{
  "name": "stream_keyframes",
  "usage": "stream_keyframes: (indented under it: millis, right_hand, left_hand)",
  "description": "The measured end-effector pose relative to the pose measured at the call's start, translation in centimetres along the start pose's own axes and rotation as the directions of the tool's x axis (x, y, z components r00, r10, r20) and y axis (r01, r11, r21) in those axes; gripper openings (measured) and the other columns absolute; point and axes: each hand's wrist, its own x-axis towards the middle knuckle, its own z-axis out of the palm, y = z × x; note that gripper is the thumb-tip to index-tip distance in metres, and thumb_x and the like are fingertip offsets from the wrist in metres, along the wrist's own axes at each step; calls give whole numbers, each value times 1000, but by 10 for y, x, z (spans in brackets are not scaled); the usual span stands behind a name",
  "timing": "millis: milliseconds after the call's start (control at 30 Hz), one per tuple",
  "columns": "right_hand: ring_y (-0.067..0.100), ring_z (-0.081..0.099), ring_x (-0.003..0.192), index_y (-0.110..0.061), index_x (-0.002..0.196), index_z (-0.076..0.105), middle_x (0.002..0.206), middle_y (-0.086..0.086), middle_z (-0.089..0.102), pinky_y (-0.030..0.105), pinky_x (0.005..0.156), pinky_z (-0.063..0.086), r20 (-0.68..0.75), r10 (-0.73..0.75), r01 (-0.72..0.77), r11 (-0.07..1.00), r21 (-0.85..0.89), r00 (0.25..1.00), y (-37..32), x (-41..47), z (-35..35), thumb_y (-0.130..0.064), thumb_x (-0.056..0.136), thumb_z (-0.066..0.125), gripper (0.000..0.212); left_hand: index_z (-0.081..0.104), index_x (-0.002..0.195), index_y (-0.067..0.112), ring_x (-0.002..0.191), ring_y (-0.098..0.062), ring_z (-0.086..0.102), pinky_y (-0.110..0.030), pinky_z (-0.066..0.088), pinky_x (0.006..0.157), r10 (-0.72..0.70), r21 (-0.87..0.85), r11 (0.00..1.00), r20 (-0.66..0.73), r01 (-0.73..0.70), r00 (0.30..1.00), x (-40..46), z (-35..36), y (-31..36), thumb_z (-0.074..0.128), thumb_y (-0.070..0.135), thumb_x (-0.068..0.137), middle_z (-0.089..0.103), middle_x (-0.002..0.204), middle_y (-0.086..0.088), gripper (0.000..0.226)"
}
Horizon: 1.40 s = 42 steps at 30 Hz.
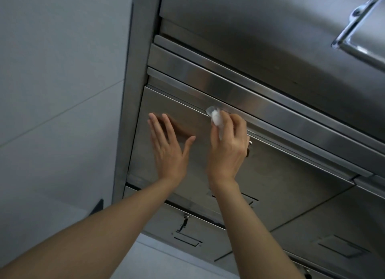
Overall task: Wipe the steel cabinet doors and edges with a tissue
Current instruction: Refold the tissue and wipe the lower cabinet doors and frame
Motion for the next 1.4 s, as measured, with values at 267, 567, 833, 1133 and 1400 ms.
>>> stream_keyframes:
  millis: [267, 567, 833, 1133, 1400]
  right_hand:
    - [26, 64, 74, -3, 91, 72, 89, 10, 65, 32, 60, 50, 29, -63, 62, 997, 50, 998, 0, 16, -12, 5, 75, 69, 18]
    - [16, 63, 80, -3, 92, 74, 91, 7, 66, 22, 67, 48, 48, -3, -8, 973, 229, 999, -17, 26, -62, 1, 79, 71, 14]
    - [6, 64, 87, -5, 97, 74, 98, -2, 65, 20, 71, 50, 82, 28, -61, 897, 437, 996, -40, 36, -107, 5, 81, 75, 20]
    - [14, 69, 93, -3, 104, 75, 101, 3, 69, 34, 75, 58, 181, 4, -116, 781, 614, 984, -46, 62, -120, 0, 88, 71, 16]
    - [11, 57, 124, -6, 125, 66, 128, 4, 63, 24, 101, 46, 335, -186, -31, 835, 550, 924, -47, 91, -122, -14, 93, 53, 35]
  left_hand:
    - [-16, 156, 19, 148, -20, -24, -44, 1, 123, -2, 4, 1000, 71, 2, 997, -1, -13, 1, 26, 68, 95, -26, 161, -8, 89]
    - [43, 148, 25, 142, -6, 30, -34, 21, 122, -149, -460, 858, 200, 227, 968, -1, -90, 48, 48, 64, 92, 35, 156, 1, 69]
    - [62, 128, 13, 115, -6, 63, -24, 48, 100, 96, -840, 497, 303, 218, 948, 11, -151, 115, 64, 23, 85, 71, 118, 7, 44]
    - [59, 129, 10, 110, -9, 67, -17, 52, 87, 292, -847, 516, 317, 131, 902, 41, -185, 140, 72, 9, 74, 70, 120, -2, 56]
    - [73, 108, 13, 97, -3, 68, -12, 52, 76, 244, -739, 671, 148, -56, 958, 54, -188, 139, 79, 0, 77, 72, 108, 4, 34]
